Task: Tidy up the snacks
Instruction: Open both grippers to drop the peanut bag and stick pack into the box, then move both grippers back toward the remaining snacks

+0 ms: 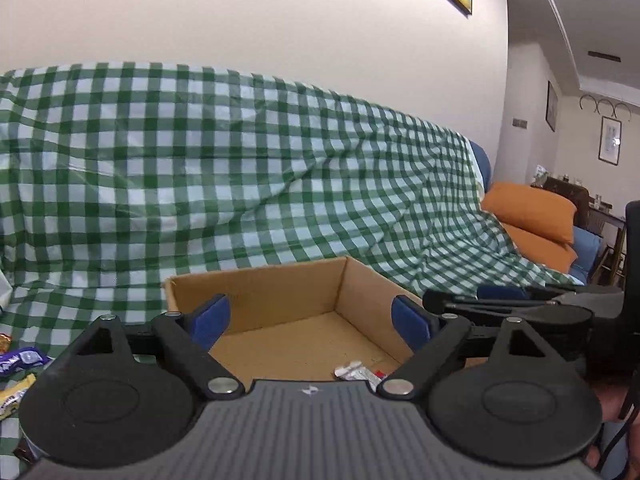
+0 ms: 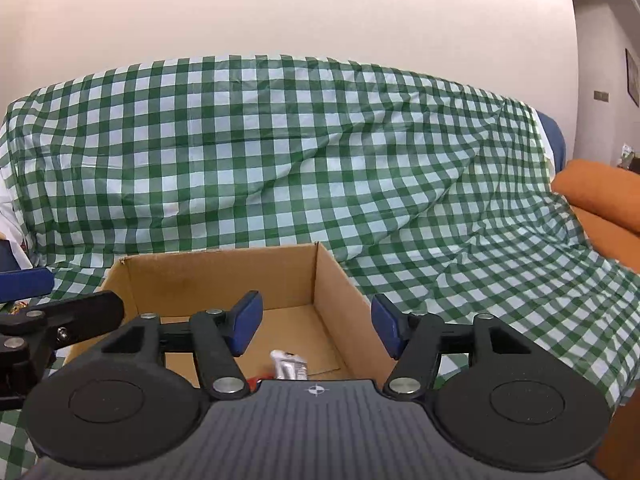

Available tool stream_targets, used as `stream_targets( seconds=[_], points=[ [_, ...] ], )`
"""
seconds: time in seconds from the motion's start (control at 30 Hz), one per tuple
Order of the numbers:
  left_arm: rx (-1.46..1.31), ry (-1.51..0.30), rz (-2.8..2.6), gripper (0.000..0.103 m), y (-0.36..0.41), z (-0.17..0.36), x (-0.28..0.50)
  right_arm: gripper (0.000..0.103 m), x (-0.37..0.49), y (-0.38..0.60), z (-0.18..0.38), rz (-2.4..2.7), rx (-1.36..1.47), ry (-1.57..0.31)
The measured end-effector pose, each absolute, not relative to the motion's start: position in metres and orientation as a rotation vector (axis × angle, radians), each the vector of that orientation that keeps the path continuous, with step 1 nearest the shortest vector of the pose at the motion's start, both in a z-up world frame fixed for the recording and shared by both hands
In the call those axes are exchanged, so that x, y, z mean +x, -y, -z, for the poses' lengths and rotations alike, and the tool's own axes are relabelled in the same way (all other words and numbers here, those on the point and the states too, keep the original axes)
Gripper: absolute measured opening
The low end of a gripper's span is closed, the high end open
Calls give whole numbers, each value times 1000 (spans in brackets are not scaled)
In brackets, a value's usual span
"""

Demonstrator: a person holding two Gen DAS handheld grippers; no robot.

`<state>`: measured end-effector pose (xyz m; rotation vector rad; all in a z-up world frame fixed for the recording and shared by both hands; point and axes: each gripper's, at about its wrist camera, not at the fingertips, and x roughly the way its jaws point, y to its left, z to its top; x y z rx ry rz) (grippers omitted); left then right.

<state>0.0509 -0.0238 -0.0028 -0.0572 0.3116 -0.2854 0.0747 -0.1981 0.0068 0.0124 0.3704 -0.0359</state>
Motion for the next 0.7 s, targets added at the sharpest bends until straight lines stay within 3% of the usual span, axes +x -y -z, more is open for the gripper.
stream_targets(
  seconds=[0.1,0.27,0.33,0.47,0.53,0.6,0.7],
  points=[
    [-63,-294,289,79,8,-1,47,62,76,193,-6,31,19,-380],
    [-62,-399,283,35,-33,-12,51,62,76,179,-8,2,23,-378],
    [-43,-449,278,26,-53,-22,61,62,74,173,-9,-13,30,-375],
    [103,-490,170,25,-91,-36,87,55,70,162,-11,-60,45,-370],
    [119,-483,97,25,-119,-28,91,34,69,155,-11,-105,48,-373],
    [85,-499,33,25,-150,-8,86,25,68,149,-10,-159,47,-382],
    [157,-671,-153,23,-177,13,97,25,67,137,-9,-197,4,-372]
  ],
)
